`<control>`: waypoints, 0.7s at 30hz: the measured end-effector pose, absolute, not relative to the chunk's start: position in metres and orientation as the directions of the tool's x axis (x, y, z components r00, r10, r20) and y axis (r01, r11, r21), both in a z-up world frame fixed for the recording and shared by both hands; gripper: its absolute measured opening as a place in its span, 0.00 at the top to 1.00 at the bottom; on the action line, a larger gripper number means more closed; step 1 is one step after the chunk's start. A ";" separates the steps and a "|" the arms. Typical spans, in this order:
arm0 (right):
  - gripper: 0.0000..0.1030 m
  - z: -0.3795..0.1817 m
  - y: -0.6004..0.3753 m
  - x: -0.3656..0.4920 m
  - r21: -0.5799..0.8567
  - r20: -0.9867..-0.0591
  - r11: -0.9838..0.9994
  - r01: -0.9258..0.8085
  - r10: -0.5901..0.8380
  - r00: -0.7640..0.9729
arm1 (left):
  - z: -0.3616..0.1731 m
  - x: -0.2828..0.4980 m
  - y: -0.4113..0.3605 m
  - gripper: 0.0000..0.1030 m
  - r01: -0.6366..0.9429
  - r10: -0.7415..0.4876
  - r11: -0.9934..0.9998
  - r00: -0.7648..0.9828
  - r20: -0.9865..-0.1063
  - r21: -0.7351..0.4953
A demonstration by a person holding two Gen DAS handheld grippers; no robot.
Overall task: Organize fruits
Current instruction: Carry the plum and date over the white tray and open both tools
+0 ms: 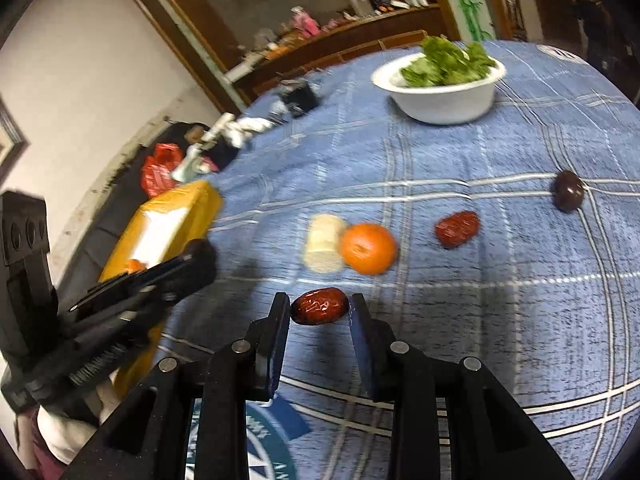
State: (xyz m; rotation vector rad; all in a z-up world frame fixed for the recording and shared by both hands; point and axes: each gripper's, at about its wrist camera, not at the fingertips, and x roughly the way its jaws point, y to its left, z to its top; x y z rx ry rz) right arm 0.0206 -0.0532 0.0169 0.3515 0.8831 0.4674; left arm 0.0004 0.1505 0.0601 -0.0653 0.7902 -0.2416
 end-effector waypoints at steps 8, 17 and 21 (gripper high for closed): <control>0.67 0.034 -0.026 0.009 0.523 -0.610 0.806 -0.278 0.581 0.539 | 0.063 -0.035 0.283 0.78 -0.120 -0.065 0.970 0.707 -0.704 -0.211; 0.66 0.060 0.108 0.012 0.523 -0.644 0.735 -0.431 0.672 0.366 | 0.037 -0.053 0.351 0.78 -0.242 -0.065 0.917 0.694 -0.717 -0.318; 0.66 0.061 0.158 0.017 0.462 -0.687 0.746 -0.480 0.643 0.338 | 0.031 -0.050 0.363 0.78 -0.251 -0.087 0.902 0.690 -0.719 -0.350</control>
